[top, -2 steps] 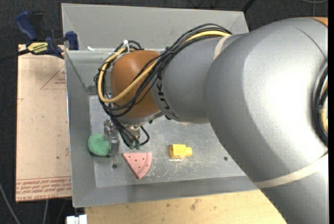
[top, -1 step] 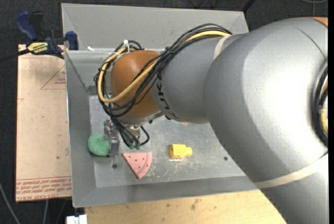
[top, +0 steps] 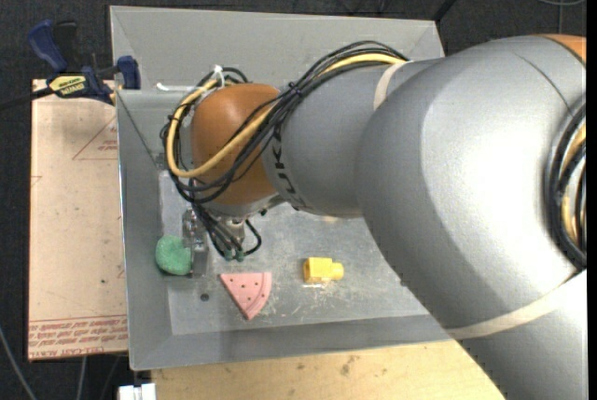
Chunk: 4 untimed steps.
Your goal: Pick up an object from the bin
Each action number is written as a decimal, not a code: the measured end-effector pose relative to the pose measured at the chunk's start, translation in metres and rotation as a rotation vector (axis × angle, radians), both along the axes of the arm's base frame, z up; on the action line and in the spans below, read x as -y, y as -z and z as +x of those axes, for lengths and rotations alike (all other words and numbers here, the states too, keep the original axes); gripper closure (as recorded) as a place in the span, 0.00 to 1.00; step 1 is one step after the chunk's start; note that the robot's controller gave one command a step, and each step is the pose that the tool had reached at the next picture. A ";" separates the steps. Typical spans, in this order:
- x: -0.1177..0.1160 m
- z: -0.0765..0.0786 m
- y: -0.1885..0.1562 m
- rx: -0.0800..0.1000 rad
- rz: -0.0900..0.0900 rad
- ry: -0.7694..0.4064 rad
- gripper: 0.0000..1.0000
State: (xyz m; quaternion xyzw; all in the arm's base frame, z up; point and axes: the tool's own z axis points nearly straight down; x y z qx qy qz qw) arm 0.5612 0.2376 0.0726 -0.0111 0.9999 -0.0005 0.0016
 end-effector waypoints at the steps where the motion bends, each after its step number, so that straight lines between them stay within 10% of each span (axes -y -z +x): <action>1: -0.009 0.002 0.000 -0.002 -0.006 0.064 1.00; 2: -0.002 -0.013 -0.003 0.003 0.002 0.089 1.00; 3: -0.011 0.000 0.003 -0.001 0.003 0.219 0.00; 4: -0.010 -0.001 0.003 -0.002 0.003 0.221 1.00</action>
Offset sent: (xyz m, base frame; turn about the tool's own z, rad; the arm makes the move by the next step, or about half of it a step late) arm -0.0216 -0.0036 0.0029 0.0966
